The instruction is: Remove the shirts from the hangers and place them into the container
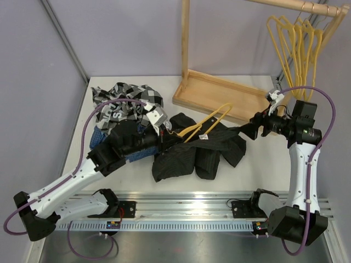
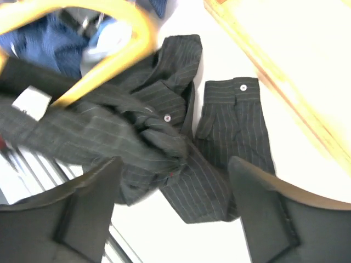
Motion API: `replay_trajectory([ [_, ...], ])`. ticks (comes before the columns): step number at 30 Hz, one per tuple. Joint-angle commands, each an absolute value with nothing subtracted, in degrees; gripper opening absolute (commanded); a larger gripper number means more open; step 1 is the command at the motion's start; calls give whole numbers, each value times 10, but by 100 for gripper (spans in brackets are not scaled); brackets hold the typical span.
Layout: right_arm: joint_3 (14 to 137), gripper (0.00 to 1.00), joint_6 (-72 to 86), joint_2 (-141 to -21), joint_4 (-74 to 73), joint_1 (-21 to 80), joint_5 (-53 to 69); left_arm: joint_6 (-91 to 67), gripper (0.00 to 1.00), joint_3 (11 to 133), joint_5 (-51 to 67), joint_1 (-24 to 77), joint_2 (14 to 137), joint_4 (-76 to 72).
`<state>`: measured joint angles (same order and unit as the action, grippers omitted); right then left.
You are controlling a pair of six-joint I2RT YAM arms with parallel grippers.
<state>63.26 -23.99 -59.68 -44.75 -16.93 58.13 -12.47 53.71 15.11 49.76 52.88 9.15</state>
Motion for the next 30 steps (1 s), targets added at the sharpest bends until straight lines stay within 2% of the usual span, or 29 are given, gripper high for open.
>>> replay_trajectory([
  [1, 673, 92, -463, -581, -608, -171, 583, -106, 0, 532, 178, 495, 544, 35],
  [2, 684, 99, -550, -577, -640, -171, 581, -95, 0, 532, 180, 495, 547, 54],
  [8, 713, 99, -843, -573, -873, -171, 563, 11, 0, 524, 213, 495, 544, 125],
  [11, 718, 100, -910, -576, -936, -170, 578, 61, 0, 519, 239, 495, 539, 147],
  [16, 713, 99, -947, -556, -937, -128, 598, 118, 0, 522, 263, 495, 535, 169],
  [20, 736, 100, -898, -569, -934, -29, 593, 155, 0, 544, 276, 495, 553, 202],
  [30, 769, 98, -801, -638, -888, 116, 570, 200, 0, 593, 344, 496, 594, 218],
])
